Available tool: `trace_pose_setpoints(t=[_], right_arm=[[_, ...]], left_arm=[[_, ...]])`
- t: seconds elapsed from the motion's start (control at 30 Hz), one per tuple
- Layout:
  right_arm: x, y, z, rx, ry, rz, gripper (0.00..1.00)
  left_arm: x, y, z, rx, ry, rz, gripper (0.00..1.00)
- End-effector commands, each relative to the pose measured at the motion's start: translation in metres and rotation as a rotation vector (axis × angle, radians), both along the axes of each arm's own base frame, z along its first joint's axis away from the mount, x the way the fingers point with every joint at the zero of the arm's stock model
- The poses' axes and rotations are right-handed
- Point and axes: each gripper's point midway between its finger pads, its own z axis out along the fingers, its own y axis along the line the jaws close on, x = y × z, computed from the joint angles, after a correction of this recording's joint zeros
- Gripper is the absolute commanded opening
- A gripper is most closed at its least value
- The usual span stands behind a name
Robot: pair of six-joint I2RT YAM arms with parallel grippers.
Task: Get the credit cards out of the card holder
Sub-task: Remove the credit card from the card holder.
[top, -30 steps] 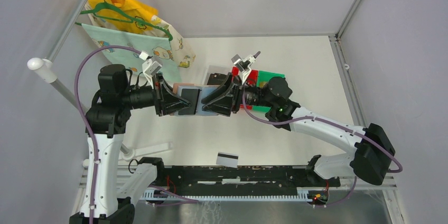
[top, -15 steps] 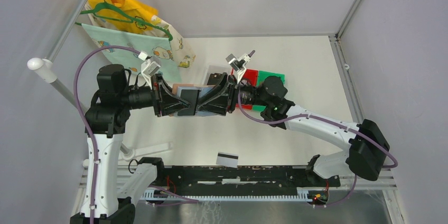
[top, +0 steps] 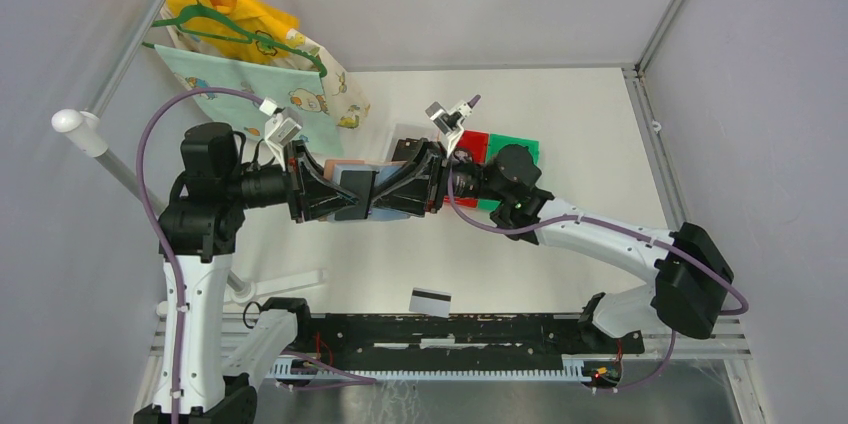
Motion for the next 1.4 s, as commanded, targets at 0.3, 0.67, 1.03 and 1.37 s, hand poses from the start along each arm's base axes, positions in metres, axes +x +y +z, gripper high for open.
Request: trace_pose_setpoints(t=[0.3, 0.67, 1.03, 1.37], right_arm=[[0.011, 0.015, 0.031, 0.052, -0.049, -0.174, 0.30], [0.019, 0.010, 0.022, 0.046, -0.016, -0.249, 0.00], [-0.005, -0.005, 0.037, 0.160, -0.024, -0.153, 0.00], [-0.004, -0.011, 0.033, 0.167, -0.011, -0.180, 0.16]], left_arm=[[-0.031, -0.006, 0.015, -0.043, -0.086, -0.141, 0.19], [-0.040, -0.008, 0.022, -0.079, -0.064, -0.193, 0.48], [-0.038, -0.009, 0.025, -0.092, -0.025, -0.209, 0.20], [-0.032, -0.007, 0.025, -0.055, -0.073, -0.154, 0.02]])
